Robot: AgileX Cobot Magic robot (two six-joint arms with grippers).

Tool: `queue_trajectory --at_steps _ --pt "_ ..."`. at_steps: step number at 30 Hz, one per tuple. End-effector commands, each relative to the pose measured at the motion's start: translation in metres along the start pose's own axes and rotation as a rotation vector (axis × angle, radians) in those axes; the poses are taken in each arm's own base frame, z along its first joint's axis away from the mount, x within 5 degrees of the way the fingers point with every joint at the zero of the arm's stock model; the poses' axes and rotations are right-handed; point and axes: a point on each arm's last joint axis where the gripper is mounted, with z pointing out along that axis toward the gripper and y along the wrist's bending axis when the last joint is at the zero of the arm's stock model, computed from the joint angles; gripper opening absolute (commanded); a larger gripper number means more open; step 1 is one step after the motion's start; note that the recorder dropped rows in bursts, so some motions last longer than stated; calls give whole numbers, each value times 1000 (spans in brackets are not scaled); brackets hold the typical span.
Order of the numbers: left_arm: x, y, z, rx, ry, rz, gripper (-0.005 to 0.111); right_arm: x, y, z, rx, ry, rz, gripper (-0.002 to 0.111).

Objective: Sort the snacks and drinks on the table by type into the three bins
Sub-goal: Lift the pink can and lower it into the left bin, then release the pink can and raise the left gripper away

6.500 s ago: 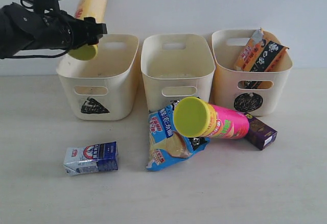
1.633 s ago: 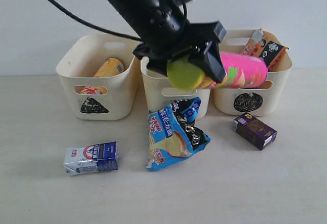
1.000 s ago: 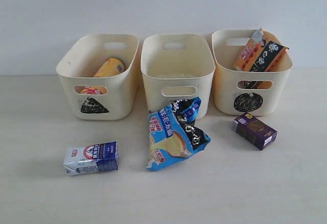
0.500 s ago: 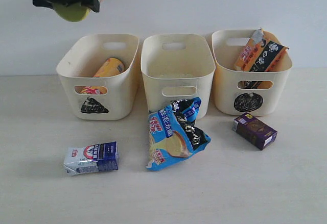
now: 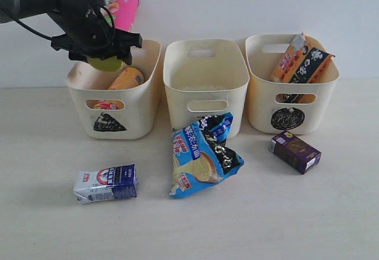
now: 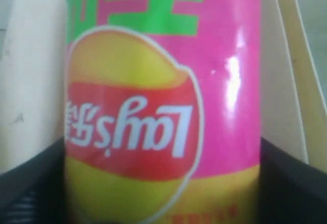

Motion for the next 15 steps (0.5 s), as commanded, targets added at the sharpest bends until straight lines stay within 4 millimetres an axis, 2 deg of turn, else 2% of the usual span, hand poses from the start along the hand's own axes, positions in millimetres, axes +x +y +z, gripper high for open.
queue_trajectory --at_steps 1,3,7,8,10,15 --pt "-1 8 5 -21 -8 -15 7 0 0 0 4 1 -5 0" --pt "1 8 6 -24 4 -15 16 0 0 0 5 2 -5 0" --pt "4 9 5 -37 44 -16 64 0 0 0 5 2 -3 0" --pt "4 9 3 -39 47 -16 74 0 0 0 5 2 -5 0" --pt "1 9 -5 -36 35 -19 82 0 0 0 5 2 -5 0" --pt "-5 9 -19 -32 12 -22 84 0 0 0 5 2 -5 0"
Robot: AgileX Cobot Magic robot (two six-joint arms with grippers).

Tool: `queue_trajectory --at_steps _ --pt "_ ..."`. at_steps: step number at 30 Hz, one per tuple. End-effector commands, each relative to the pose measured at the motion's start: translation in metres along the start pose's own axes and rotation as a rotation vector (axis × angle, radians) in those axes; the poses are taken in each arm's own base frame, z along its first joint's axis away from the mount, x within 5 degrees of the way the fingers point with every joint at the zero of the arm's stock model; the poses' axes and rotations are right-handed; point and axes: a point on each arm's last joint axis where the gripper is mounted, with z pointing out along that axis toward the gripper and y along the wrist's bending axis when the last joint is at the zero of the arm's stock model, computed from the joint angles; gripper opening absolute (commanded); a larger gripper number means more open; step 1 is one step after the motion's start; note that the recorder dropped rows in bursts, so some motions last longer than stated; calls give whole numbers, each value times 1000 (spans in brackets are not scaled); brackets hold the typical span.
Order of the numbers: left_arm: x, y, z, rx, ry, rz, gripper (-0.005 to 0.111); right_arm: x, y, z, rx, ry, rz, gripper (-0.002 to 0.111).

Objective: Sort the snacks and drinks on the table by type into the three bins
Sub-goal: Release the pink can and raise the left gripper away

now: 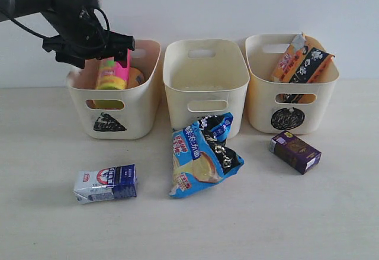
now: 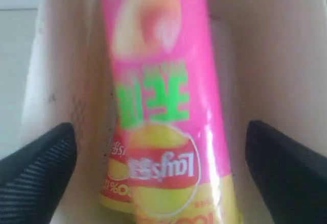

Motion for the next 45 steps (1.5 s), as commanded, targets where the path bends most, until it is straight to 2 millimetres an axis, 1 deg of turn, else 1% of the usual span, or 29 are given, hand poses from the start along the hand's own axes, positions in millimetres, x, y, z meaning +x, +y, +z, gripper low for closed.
queue_trajectory --at_steps 1,4,5,6,8,11,12,18,23,27,28,31,34,36,37,38,42,45 --pt "-8 1 -22 6 -35 -16 84 0 0 0 5 2 -5 0" --pt "-13 2 -38 13 -63 -29 81 0 0 0 5 2 -5 0" --pt "-15 3 -45 14 -70 -33 77 0 0 0 5 2 -5 0" --pt "-16 3 -52 14 -73 -36 71 0 0 0 5 2 -5 0" --pt "-18 6 -74 13 -72 -44 43 0 0 0 5 2 -5 0" --pt "-18 6 -95 29 -63 -59 12 0 0 0 5 2 -5 0" --pt "-18 6 -100 41 -59 -58 4 0 0 0 5 2 -5 0" --pt "-22 3 -150 138 -114 -12 4 0 0 0 5 2 -3 0" --pt "-23 6 -201 176 -207 -4 4 0 0 0 5 2 -3 0" --pt "-15 7 -242 241 -270 20 4 0 0 0 5 2 -1 0" --pt "-12 8 -248 248 -275 28 4 0 0 0 5 2 -1 0" --pt "3 13 -270 248 -297 65 4 0 0 0 5 2 -1 0" --pt "23 20 -292 245 -319 96 4 0 0 0 5 2 -1 0" --pt "40 26 -314 248 -364 109 4 0 0 0 5 2 -1 0" --pt "48 29 -319 249 -375 107 4 0 0 0 5 2 -1 0" --pt "57 32 -332 253 -416 104 4 0 0 0 5 2 -1 0" --pt "91 42 -357 267 -518 91 4 0 0 0 5 2 2 0" --pt "116 49 -370 290 -599 72 4 0 0 0 5 2 2 0"
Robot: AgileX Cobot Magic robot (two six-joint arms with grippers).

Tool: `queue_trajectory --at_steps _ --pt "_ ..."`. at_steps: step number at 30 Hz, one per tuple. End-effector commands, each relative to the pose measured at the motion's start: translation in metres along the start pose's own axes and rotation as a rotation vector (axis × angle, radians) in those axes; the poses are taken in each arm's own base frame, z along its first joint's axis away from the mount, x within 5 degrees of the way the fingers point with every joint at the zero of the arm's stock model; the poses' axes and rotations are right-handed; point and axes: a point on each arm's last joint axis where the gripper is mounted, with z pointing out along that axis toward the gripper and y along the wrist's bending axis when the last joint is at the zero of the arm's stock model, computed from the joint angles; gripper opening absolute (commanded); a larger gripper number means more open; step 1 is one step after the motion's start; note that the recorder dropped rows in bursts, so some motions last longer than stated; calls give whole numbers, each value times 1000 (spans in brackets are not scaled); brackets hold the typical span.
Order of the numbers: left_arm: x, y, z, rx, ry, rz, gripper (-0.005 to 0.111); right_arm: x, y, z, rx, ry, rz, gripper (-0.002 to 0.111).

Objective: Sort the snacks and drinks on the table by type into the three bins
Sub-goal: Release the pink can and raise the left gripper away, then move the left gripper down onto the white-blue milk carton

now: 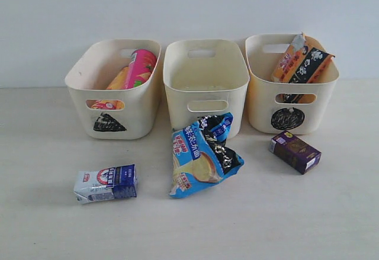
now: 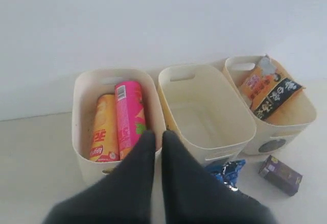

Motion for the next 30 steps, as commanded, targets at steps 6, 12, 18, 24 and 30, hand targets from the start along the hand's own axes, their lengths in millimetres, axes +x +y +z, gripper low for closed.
queue_trajectory --at_steps 6,12,18,24,30 --pt "62 2 -51 19 -150 13 4 0 0 0 5 2 -2 0" --pt "105 2 -39 59 29 26 4 0 0 0 4 3 4 0" --pt "140 -14 -10 325 331 215 4 0 0 0 4 3 8 0" --pt "156 -15 32 397 586 166 4 0 0 0 4 3 8 0" --pt "174 -9 79 447 732 234 13 0 0 0 4 3 10 0"
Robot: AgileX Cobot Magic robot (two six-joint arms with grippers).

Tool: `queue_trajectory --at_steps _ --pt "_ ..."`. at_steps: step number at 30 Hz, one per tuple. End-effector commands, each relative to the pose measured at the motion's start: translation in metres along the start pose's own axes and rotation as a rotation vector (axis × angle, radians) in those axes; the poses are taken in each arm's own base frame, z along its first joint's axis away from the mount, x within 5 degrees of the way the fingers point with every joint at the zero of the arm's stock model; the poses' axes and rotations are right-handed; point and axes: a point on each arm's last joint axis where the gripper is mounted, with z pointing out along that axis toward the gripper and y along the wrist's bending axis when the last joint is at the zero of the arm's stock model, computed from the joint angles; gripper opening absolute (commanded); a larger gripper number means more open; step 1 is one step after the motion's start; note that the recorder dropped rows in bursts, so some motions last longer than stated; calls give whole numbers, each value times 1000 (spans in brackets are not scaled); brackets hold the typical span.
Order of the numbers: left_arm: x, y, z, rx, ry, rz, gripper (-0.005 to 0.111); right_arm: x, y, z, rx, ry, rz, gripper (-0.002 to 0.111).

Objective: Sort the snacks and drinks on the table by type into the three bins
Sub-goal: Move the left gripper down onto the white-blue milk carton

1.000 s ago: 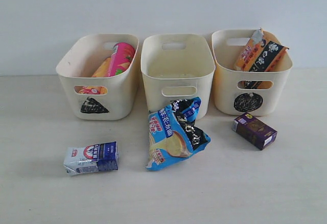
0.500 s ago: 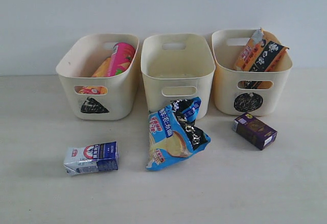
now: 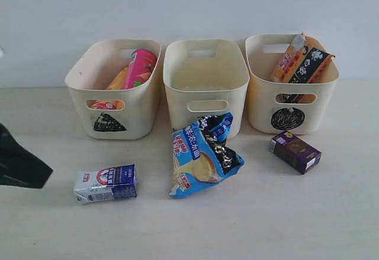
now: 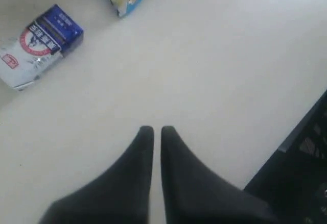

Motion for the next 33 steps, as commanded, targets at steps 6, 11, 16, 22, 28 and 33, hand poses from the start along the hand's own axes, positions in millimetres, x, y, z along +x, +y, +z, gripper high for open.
queue_trajectory --at_steps 6,11,16,22,28,33 --pt "-8 44 83 59 220 113 74 0 0 0 5 2 4 0" --pt "-23 64 109 37 201 313 82 0 0 0 5 2 4 0" --pt "-44 89 130 -117 99 620 88 0 0 0 4 3 6 0" --pt "-38 108 165 -153 132 619 101 0 0 0 4 3 8 0" --pt "-25 120 192 -140 201 632 101 0 0 0 4 3 8 0" --pt "-20 129 208 -165 213 622 94 0 0 0 4 3 6 0"
